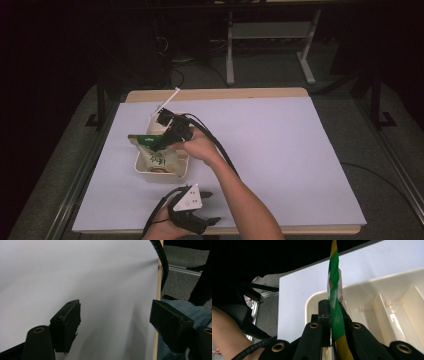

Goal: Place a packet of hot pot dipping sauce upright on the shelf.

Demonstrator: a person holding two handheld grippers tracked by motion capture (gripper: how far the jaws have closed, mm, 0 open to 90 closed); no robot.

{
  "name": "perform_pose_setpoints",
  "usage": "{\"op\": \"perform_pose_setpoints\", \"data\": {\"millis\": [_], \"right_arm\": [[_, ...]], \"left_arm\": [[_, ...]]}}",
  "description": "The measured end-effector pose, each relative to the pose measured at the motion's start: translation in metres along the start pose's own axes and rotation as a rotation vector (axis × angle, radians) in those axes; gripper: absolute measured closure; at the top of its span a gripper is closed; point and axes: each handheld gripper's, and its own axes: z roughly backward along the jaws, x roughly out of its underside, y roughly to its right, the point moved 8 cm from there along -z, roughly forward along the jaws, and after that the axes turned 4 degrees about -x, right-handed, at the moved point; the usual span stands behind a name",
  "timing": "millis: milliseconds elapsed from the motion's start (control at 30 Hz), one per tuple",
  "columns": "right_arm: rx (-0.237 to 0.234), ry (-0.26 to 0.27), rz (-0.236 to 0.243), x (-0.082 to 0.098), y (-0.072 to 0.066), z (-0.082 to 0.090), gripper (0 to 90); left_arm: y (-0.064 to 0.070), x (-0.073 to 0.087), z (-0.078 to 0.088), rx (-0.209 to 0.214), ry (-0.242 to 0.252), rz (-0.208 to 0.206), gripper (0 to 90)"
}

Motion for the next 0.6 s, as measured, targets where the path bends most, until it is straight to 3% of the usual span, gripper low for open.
{"op": "perform_pose_setpoints", "data": {"millis": [400, 600], "right_arm": [[0.007, 0.005, -0.04, 0.012, 0.008, 0.007, 84.2], [0.015, 0.014, -0.054, 0.013, 0.01, 0.008, 77.9]], "left_arm": [[-0.001, -0.001, 0.001, -0.01, 0.002, -0.006, 24.8], [-0.002, 0.0, 0.001, -0.013, 0.002, -0.002, 24.8]]}}
